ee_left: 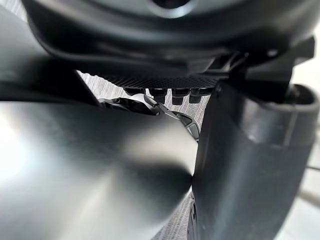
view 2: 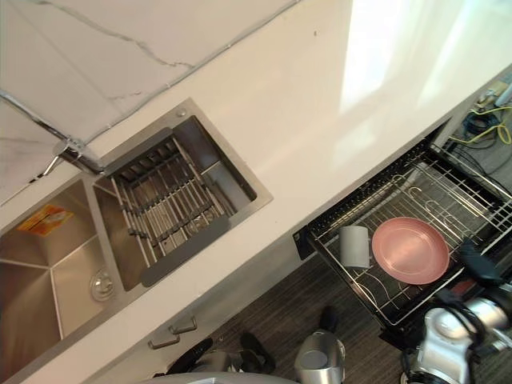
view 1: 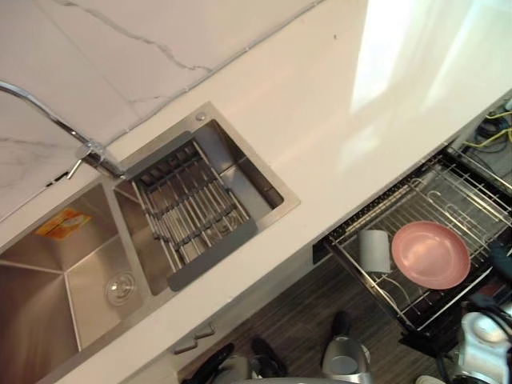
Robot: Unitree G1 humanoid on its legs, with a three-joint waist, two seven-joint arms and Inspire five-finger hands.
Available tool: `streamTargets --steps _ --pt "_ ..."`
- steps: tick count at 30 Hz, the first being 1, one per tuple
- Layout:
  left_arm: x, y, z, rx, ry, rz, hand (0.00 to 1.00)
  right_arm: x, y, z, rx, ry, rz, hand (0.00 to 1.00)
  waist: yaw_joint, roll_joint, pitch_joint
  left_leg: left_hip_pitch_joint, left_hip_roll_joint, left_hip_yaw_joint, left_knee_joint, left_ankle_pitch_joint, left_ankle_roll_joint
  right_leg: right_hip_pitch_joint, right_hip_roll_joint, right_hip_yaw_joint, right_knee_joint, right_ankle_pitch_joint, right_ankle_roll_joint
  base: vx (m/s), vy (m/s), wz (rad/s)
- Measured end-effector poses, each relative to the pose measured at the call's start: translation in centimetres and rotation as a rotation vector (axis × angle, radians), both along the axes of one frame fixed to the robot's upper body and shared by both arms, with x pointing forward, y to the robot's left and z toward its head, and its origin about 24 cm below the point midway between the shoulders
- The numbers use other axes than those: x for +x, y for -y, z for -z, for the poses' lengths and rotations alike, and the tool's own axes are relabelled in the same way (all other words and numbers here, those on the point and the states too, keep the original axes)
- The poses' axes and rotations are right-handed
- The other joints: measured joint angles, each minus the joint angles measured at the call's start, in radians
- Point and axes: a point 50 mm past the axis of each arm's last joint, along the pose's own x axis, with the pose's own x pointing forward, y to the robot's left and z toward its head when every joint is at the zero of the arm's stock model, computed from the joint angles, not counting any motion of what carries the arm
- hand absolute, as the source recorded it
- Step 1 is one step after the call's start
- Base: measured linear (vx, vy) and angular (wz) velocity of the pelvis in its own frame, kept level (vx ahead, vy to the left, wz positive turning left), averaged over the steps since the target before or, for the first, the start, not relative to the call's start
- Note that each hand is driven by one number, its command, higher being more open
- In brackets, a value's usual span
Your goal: Walk over to the sink, pick up the cup, carry it to the dishwasher, place the cup inside the dishwasher, then close the dishwasher door
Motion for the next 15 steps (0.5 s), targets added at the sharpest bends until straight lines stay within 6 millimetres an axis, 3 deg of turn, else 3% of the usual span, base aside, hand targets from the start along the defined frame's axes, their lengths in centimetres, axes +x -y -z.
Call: streamTargets --steps 4,5,7,8,10,11,13,15 --pt "-0.5 0.1 0.1 0.002 -0.023 -0.015 1.0 -5.6 0.8 -0.1 -0.015 0.251 0.189 1.0 -0.036 -0.011 0.006 0.021 0.0 0.047 -0.008 0.0 0.001 -0.009 0.005 0.024 0.025 -0.016 -0.008 0.01 0.019 -0.19" --pt "-0.5 0.2 0.2 0.002 -0.028 -0.017 1.0 -6.2 0.7 0.1 -0.008 0.274 0.208 1.0 -0.041 -0.011 0.006 0.024 0.0 0.05 -0.01 0.001 0.001 -0.012 0.005 0.027 0.031 -0.02 -0.009 -0.01 0.01 -0.14" --pt "-0.8 0.3 0.2 0.004 -0.042 -0.022 1.0 -7.6 0.7 1.3 0.048 0.361 0.243 1.0 -0.056 -0.011 0.006 0.035 0.0 0.054 -0.017 0.001 0.001 -0.014 0.005 0.031 0.049 -0.033 -0.009 -0.02 0.009 -0.08" --pt "-0.8 0.3 0.3 0.008 -0.05 -0.022 1.0 -8.3 0.5 3.0 0.129 0.428 0.247 1.0 -0.059 -0.011 0.006 0.043 0.0 0.061 -0.019 0.001 0.001 -0.014 0.002 0.031 0.065 -0.047 -0.006 0.0 0.0 0.0" --pt "-0.8 0.4 0.3 0.011 -0.054 -0.02 1.0 -8.4 -0.1 4.8 0.215 0.464 0.224 1.0 -0.059 -0.01 0.005 0.046 0.0 0.068 -0.02 0.001 0.001 -0.014 -0.001 0.03 0.073 -0.059 -0.001 -0.06 0.008 0.01" --pt "-0.8 0.5 0.3 0.016 -0.053 -0.017 1.0 -7.4 -1.6 6.8 0.323 0.482 0.154 1.0 -0.059 -0.01 0.005 0.047 0.0 0.076 -0.02 0.003 0.005 -0.015 -0.003 0.027 0.082 -0.067 -0.005 -0.08 0.004 0.05" --pt "-0.7 0.5 0.3 0.021 -0.05 -0.016 1.0 -4.9 -4.3 9.0 0.462 0.485 -0.003 1.0 -0.058 -0.008 0.004 0.045 -0.001 0.075 -0.027 0.008 0.011 -0.014 -0.005 0.017 0.085 -0.069 -0.007 -0.09 0.0 0.12" --pt "-0.6 0.7 0.4 0.025 -0.046 -0.007 1.0 -2.6 -6.1 9.9 0.557 0.488 -0.137 1.0 -0.048 -0.001 -0.001 0.043 -0.004 0.072 -0.039 0.01 0.014 -0.014 -0.006 0.006 0.087 -0.069 -0.007 -0.08 0.02 0.23"
